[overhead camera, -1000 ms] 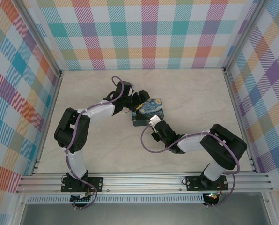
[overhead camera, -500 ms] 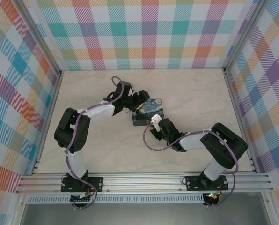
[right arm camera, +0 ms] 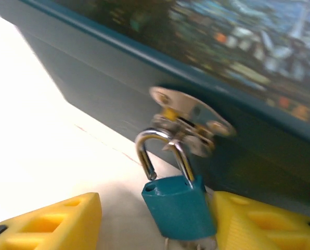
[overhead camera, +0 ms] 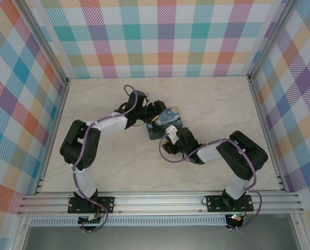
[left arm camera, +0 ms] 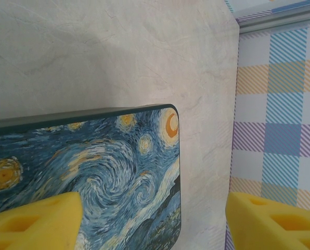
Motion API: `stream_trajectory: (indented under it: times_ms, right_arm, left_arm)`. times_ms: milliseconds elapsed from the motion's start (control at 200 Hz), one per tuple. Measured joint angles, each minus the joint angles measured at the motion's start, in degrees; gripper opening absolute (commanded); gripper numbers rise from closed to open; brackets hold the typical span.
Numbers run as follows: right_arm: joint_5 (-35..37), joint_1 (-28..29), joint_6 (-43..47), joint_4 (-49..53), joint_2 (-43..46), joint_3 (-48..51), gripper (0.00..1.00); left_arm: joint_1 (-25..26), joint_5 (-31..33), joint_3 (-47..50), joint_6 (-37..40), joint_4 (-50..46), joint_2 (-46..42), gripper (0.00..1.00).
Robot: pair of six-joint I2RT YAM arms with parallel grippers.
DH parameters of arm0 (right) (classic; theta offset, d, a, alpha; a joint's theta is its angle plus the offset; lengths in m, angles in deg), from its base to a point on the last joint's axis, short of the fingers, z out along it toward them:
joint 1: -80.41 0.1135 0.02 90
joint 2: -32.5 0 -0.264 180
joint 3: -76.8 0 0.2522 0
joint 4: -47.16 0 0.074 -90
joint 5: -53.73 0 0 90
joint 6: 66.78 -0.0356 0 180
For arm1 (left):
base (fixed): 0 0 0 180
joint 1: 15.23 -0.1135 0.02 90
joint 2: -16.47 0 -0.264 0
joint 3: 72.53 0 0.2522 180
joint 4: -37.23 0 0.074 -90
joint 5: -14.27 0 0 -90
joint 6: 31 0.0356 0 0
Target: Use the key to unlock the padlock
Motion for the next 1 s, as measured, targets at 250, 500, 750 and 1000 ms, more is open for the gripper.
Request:
stream_trajectory:
  times_ms: [250,500,750,1000]
  right_arm:
    - [-8.4,0.0,-3.4,0.2,7.6,3.3,0.46]
    - [-9.2,-4.1,-7.0,0.6,13.9,8.3,0.52]
    - [-10.0,-5.6,-14.5,2.7,9.2,3.9,0.52]
    - [-11.3,-5.6,-23.3,1.0,6.9,3.7,0.47]
  left_arm:
    - [0.0,0.0,0.4,0.0,0.8,-0.1,0.73]
    - [0.0,0.0,0.9,0.0,1.3,-0.3,0.73]
    - [0.0,0.1,2.3,-0.3,3.6,-0.7,0.73]
    - [0.0,0.3,2.8,-0.8,4.2,-0.9,0.71]
